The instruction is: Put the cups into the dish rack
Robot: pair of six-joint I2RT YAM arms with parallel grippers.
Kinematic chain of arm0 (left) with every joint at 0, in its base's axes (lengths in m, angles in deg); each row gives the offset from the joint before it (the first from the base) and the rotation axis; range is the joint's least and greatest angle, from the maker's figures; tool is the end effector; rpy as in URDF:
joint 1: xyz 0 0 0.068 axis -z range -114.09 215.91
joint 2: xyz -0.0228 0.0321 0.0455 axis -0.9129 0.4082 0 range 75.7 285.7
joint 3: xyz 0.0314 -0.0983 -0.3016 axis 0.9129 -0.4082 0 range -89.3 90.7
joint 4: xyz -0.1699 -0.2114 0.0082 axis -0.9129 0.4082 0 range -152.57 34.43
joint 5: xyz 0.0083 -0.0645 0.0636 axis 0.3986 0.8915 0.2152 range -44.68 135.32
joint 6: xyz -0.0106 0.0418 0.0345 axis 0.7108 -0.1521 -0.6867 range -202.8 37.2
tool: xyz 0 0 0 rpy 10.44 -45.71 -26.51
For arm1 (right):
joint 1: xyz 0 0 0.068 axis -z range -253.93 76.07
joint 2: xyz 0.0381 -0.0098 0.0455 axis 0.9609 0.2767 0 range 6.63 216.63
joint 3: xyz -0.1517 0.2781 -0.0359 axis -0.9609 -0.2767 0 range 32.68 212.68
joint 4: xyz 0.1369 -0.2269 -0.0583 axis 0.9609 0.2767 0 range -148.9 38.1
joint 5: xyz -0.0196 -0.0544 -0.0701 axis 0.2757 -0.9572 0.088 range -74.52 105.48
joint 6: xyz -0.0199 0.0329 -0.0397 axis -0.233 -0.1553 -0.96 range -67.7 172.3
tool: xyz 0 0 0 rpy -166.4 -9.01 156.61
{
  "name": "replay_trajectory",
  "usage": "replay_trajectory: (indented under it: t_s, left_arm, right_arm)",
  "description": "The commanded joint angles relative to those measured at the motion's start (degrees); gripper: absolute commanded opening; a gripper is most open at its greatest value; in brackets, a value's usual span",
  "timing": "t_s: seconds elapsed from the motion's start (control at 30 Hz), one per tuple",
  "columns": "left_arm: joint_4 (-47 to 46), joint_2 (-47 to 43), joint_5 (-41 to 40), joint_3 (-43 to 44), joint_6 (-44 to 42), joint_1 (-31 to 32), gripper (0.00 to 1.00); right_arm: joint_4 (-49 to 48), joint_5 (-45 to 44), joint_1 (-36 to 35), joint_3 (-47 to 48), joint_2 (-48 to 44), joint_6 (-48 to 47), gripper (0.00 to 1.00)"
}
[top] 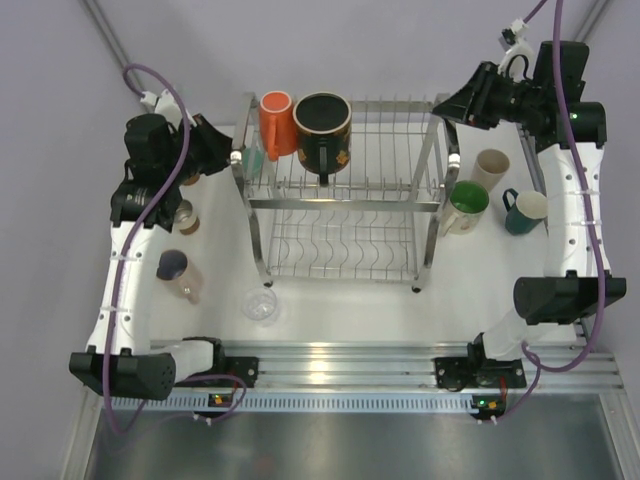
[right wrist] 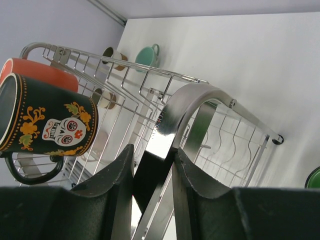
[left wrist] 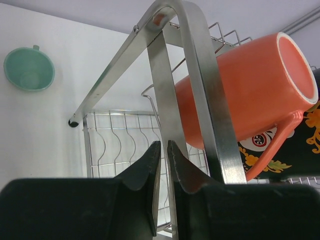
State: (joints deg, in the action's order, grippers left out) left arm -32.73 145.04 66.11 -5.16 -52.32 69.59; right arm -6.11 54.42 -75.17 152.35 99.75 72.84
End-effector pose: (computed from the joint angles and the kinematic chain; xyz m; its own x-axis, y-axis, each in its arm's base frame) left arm 0.2460 -0.0291 0.4997 -0.4273 -0.4477 -0.7855 0.2152 0.7935 -0.5693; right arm 0.3307 0.0308 0.5466 -0.6176 0.2595 -0.7425 -0.3884 0.7203 0.5748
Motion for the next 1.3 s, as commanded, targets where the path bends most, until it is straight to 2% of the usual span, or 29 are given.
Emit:
replay_trajectory:
  t_s: [0.0,0.13,0.27,0.33,0.4,0.5,0.63,0.73,0.9,0.97,1.1,1.27]
  left_arm:
    - [-4.3,-1.8,3.1,-0.2,1.1,0.7,0.17]
    - [-1.6,-0.5,-1.6,0.5,-0.7,0.7,0.21]
    - [3.5,2.3,-9.6,5.8,-3.7,0.6,0.37]
    - [5.7,3.7,-13.2,7.7,-4.3,0.4,0.53]
    - [7.1,5.0,-14.2,10.7,-4.6,-0.2,0.62]
    - [9.1,5.8,-15.7,13.7,-5.1,-0.9,0.68]
    - [11.2,6.2,-19.0,14.9,-6.0,-1.4,0.70]
    - [11.9,6.2,-20.1,14.7,-6.7,-2.0,0.72]
    - [15.0,7.2,-27.7,15.5,-7.5,-3.2,0.73]
    - [16.1,8.2,-28.1,16.2,-7.5,-6.0,0.73]
    - [18.2,10.6,-26.7,15.9,-7.4,-10.7,0.73]
    - [18.6,13.2,-27.2,13.3,-7.6,-14.7,0.73]
  right_arm:
    - [-4.6,1.9,0.1,1.9,-0.4,-9.9,0.22]
    - [-4.4,-1.7,0.3,2.3,-1.1,-9.3,0.37]
    - [-4.4,-4.9,0.6,3.1,-2.1,-7.9,0.47]
    - [-4.8,-6.1,0.7,3.6,-2.7,-6.7,0.50]
    - [-5.3,-6.5,3.3,3.6,-3.2,-5.8,0.53]
    - [-6.4,-7.8,4.1,3.6,-4.2,-4.4,0.58]
    - [-7.3,-9.7,4.8,2.8,-6.0,-3.2,0.71]
    - [-7.4,-11.9,5.0,1.6,-7.9,-3.1,0.77]
    - [-8.2,-14.8,5.0,-3.3,-13.7,-2.3,0.84]
    - [-9.3,-16.3,5.0,-6.5,-18.5,-1.8,0.85]
    - [-17.5,-15.5,4.9,-20.2,-29.2,0.1,0.85]
    - [-22.2,-12.7,4.9,-27.9,-38.4,2.4,0.84]
